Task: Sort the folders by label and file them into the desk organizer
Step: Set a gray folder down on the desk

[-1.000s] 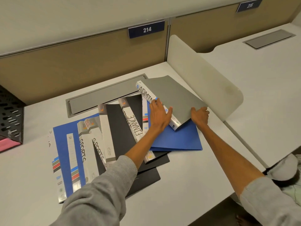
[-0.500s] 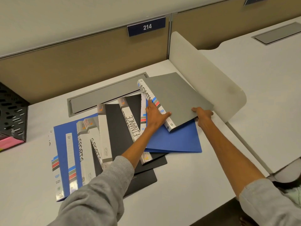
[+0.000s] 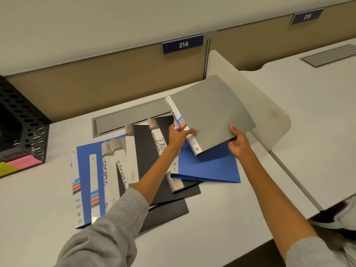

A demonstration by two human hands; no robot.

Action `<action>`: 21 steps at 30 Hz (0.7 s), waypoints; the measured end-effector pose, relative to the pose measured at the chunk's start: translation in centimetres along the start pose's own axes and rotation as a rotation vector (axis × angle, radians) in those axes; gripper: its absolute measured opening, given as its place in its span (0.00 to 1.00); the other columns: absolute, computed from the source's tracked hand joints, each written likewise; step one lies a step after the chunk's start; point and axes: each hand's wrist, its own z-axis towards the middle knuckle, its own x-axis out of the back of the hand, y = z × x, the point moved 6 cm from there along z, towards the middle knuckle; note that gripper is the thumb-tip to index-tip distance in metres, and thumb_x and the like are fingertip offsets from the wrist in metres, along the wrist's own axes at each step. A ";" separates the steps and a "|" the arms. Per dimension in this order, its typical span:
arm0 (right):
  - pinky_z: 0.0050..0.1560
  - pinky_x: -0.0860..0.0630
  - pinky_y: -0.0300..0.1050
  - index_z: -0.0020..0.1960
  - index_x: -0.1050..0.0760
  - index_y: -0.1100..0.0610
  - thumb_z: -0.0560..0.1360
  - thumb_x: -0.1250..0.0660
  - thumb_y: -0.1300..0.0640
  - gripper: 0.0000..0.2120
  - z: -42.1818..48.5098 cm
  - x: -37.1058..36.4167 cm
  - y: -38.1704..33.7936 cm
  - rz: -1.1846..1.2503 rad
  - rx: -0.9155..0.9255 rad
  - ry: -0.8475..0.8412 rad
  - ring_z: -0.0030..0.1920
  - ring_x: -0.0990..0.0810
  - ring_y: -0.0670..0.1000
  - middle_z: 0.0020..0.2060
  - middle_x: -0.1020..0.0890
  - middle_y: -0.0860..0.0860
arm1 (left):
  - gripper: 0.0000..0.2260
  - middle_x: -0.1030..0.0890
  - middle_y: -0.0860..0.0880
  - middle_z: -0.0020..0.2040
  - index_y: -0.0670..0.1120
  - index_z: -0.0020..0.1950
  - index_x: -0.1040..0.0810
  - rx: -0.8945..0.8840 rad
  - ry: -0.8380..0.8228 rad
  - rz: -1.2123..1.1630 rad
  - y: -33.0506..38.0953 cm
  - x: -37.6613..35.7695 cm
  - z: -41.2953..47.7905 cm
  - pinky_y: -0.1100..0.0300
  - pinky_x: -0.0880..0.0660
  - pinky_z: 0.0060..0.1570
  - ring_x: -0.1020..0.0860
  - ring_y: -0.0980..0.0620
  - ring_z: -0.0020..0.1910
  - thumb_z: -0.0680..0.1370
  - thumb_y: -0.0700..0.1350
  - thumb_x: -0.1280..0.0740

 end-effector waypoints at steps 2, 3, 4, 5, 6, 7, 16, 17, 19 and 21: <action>0.54 0.19 0.46 0.54 0.22 0.57 0.78 0.33 0.64 0.07 -0.7 -0.7 0.8 0.022 -0.016 -0.027 0.50 0.17 0.50 0.48 0.15 0.53 | 0.26 0.18 0.43 0.57 0.41 0.64 0.28 0.031 -0.024 -0.046 0.6 0.7 -0.9 0.57 0.19 0.40 0.17 0.48 0.47 0.69 0.39 0.22; 0.53 0.19 0.46 0.55 0.22 0.57 0.78 0.33 0.63 0.07 -1.0 -1.0 1.3 0.015 -0.026 -0.036 0.50 0.17 0.51 0.49 0.16 0.53 | 0.22 0.17 0.43 0.54 0.41 0.60 0.25 0.024 -0.029 -0.045 0.9 1.1 -1.4 0.57 0.19 0.40 0.16 0.47 0.46 0.69 0.39 0.22; 0.52 0.18 0.45 0.55 0.22 0.57 0.78 0.34 0.63 0.07 -1.3 -1.2 1.8 0.003 -0.032 -0.046 0.50 0.17 0.51 0.50 0.16 0.53 | 0.19 0.16 0.44 0.51 0.43 0.57 0.23 -0.003 -0.022 -0.033 1.4 1.5 -1.8 0.57 0.19 0.39 0.16 0.46 0.45 0.69 0.40 0.22; 0.50 0.17 0.44 0.56 0.23 0.57 0.78 0.34 0.64 0.08 -1.7 -1.4 2.2 -0.013 -0.032 -0.060 0.50 0.16 0.50 0.51 0.16 0.53 | 0.18 0.15 0.45 0.49 0.43 0.56 0.23 -0.048 -0.007 -0.018 1.9 2.0 -2.3 0.57 0.19 0.37 0.15 0.46 0.44 0.69 0.40 0.22; 0.48 0.17 0.44 0.57 0.24 0.56 0.78 0.34 0.64 0.09 -2.0 -1.7 2.6 -0.034 -0.029 -0.081 0.49 0.16 0.50 0.51 0.16 0.52 | 0.18 0.15 0.46 0.48 0.43 0.55 0.23 -0.105 0.006 -0.006 2.7 2.6 -2.8 0.58 0.19 0.37 0.15 0.47 0.42 0.69 0.40 0.22; 0.47 0.17 0.43 0.58 0.24 0.56 0.77 0.34 0.65 0.11 -2.3 -2.0 3.1 -0.058 -0.025 -0.104 0.50 0.15 0.50 0.51 0.15 0.52 | 0.18 0.15 0.47 0.47 0.43 0.55 0.23 -0.162 0.013 0.006 3.5 3.2 -3.2 0.57 0.18 0.38 0.15 0.47 0.42 0.69 0.40 0.22; 0.49 0.20 0.44 0.66 0.26 0.60 0.77 0.32 0.63 0.18 -5.2 -6.4 5.5 -0.257 0.058 -0.123 0.56 0.21 0.52 0.58 0.20 0.55 | 0.18 0.14 0.50 0.48 0.43 0.56 0.24 -0.410 0.048 0.114 9.5 13.5 -7.9 0.61 0.20 0.37 0.14 0.47 0.42 0.71 0.44 0.23; 0.50 0.21 0.44 0.68 0.27 0.60 0.77 0.32 0.62 0.20 -5.7 -7.0 6.1 -0.341 0.078 -0.123 0.57 0.23 0.53 0.59 0.21 0.55 | 0.17 0.14 0.51 0.47 0.45 0.55 0.23 -0.416 0.063 0.122 9.9 15.2 -8.4 0.61 0.20 0.36 0.14 0.47 0.41 0.70 0.45 0.23; 0.48 0.23 0.44 0.69 0.28 0.60 0.76 0.30 0.60 0.22 -7.2 -8.5 7.7 -0.525 0.108 -0.144 0.56 0.23 0.53 0.58 0.21 0.55 | 0.15 0.14 0.52 0.45 0.48 0.53 0.23 -0.430 0.092 0.131 10.4 18.6 -9.5 0.61 0.20 0.36 0.14 0.47 0.40 0.70 0.46 0.22; 0.48 0.24 0.46 0.67 0.25 0.59 0.74 0.28 0.57 0.22 -8.9 -10.3 9.9 -0.711 0.131 -0.166 0.58 0.22 0.55 0.58 0.19 0.55 | 0.16 0.14 0.52 0.46 0.48 0.53 0.22 -0.442 0.111 0.146 11.1 21.8 -10.8 0.61 0.20 0.36 0.15 0.47 0.40 0.70 0.46 0.22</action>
